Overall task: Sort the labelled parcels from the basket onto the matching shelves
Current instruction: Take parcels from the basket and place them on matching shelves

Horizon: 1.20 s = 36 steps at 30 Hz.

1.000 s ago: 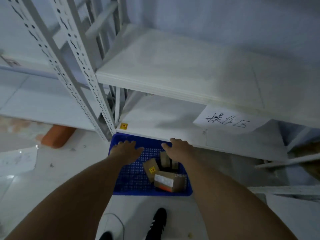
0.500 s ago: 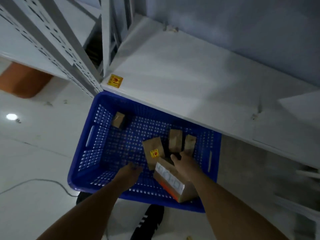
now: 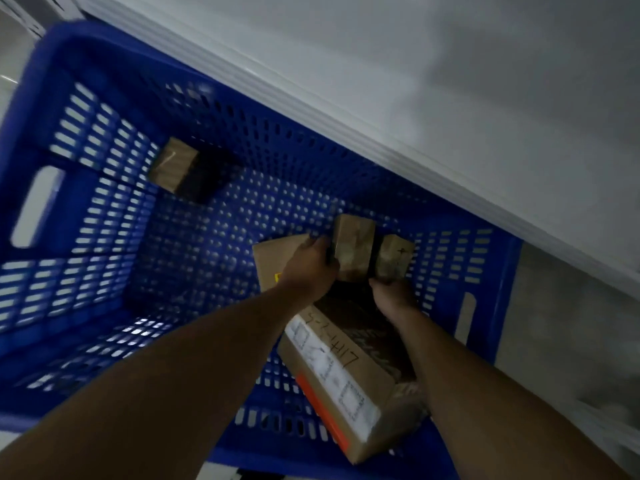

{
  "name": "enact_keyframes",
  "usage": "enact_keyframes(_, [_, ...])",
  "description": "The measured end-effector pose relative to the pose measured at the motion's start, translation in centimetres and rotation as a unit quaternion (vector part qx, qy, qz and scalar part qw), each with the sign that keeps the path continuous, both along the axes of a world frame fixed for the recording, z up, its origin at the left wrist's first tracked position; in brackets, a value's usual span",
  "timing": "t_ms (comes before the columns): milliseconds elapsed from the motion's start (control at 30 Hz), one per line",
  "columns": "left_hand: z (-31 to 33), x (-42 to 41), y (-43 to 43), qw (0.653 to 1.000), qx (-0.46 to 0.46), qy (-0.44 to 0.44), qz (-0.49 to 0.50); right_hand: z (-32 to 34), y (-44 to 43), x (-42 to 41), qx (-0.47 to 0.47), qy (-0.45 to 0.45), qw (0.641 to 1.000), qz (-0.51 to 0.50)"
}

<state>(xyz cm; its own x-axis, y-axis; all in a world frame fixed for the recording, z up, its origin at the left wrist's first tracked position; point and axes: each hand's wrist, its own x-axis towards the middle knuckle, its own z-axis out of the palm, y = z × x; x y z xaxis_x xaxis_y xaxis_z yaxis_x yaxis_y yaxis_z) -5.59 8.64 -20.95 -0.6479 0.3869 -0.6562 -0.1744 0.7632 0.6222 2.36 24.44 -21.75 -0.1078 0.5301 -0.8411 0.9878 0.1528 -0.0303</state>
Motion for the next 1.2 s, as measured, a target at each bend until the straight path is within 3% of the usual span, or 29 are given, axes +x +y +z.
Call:
enact_keyframes(200, [-4.1, 0.1, 7.4, 0.982, -0.034, -0.15, 0.108, -3.7, 1.2, 0.2, 0.004, 0.038, 0.999, -0.001])
enact_keyframes(367, [-5.7, 1.6, 7.9, 0.968, -0.078, -0.189, 0.144, -4.5, 1.5, 0.3, 0.023, 0.048, 0.999, -0.009])
enact_keyframes(467, [-6.0, 1.6, 6.9, 0.955, -0.032, -0.199, 0.219, -4.1, 2.1, 0.6, 0.03, 0.061, 0.997, -0.03])
enact_keyframes(567, [-5.3, 1.1, 5.9, 0.924, 0.073, -0.211, 0.31, -2.8, 2.1, 1.7, 0.015, 0.155, 0.983, -0.094])
enact_keyframes(667, [-2.8, 0.1, 4.5, 0.906, 0.113, -0.22, 0.342, 0.0, 2.0, 2.1, -0.064, 0.242, 0.947, -0.203])
enact_keyframes(833, [1.9, -1.6, -0.5, 0.858, 0.142, -0.327, 0.37, 6.2, 1.2, 0.1, -0.213, 0.26, 0.851, -0.403])
enact_keyframes(1000, [7.7, -1.6, -4.5, 0.86, 0.143, -0.323, 0.369, 12.4, -1.8, -1.3, -0.338, 0.245, 0.821, -0.39])
enact_keyframes(1100, [12.6, -1.3, -5.9, 0.862, 0.157, -0.353, 0.328, 16.6, -3.4, -1.4, -0.37, 0.214, 0.839, -0.338])
enact_keyframes(1200, [18.2, -1.8, -7.9, 0.827, 0.208, -0.426, 0.302, 21.6, -4.3, -1.0, -0.359, 0.227, 0.832, -0.357])
